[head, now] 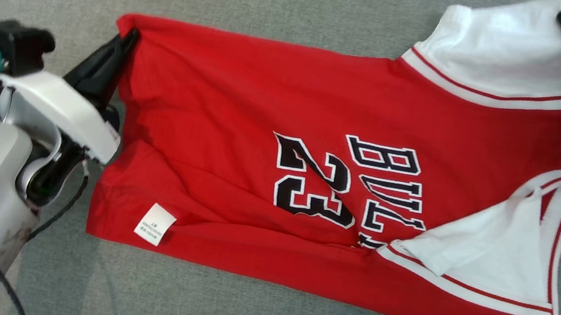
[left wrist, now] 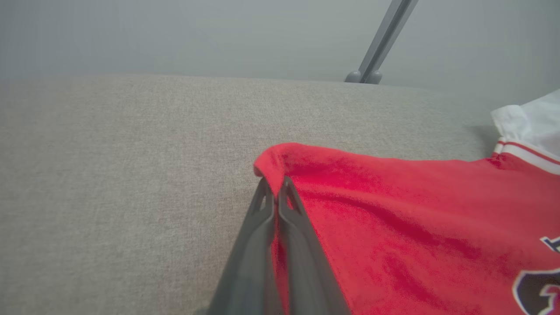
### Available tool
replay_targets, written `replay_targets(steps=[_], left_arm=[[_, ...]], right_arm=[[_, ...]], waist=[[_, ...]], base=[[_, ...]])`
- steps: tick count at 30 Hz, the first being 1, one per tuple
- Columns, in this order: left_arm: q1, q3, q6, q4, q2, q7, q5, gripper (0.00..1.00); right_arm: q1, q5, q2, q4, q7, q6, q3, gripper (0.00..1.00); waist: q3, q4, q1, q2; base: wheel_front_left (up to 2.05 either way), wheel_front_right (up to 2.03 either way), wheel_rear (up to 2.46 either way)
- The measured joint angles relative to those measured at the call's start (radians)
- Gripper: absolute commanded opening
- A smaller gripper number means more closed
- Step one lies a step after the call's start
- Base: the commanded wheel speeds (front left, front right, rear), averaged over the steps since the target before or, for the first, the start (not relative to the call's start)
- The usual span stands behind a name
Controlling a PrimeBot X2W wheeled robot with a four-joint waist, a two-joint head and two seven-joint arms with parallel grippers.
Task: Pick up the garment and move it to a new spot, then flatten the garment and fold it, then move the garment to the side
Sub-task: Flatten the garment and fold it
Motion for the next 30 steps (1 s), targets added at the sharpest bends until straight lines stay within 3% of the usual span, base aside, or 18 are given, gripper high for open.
replay_targets(steps=[9, 17, 21, 30], left_arm=[[0.215, 0.052, 0.054, -0.195, 0.118, -0.012, -0.065, 0.0], [0.38, 0.084, 0.126, -0.372, 0.195, -0.021, -0.093, 0.0], [0.465, 0.104, 0.156, -0.424, 0.216, -0.033, -0.126, 0.0], [0.589, 0.114, 0.192, -0.428, 0.209, -0.037, -0.199, 0.0]], right_arm=[[0.278, 0.062, -0.09, -0.261, -0.126, 0.0, -0.051, 0.0], [0.536, 0.085, -0.129, -0.396, -0.2, 0.0, -0.139, 0.0], [0.682, 0.085, -0.115, -0.43, -0.232, 0.0, -0.204, 0.0], [0.901, 0.062, 0.0, -0.438, -0.212, 0.0, -0.265, 0.0]], waist=[[-0.048, -0.059, 0.0, 0.0001], [-0.08, -0.083, 0.0, 0.0], [-0.093, -0.093, 0.0, 0.0001], [-0.099, -0.102, 0.0, 0.0001]], base=[[0.0, 0.0, 0.0], [0.0, 0.0, 0.0], [0.0, 0.0, 0.0], [0.0, 0.0, 0.0]])
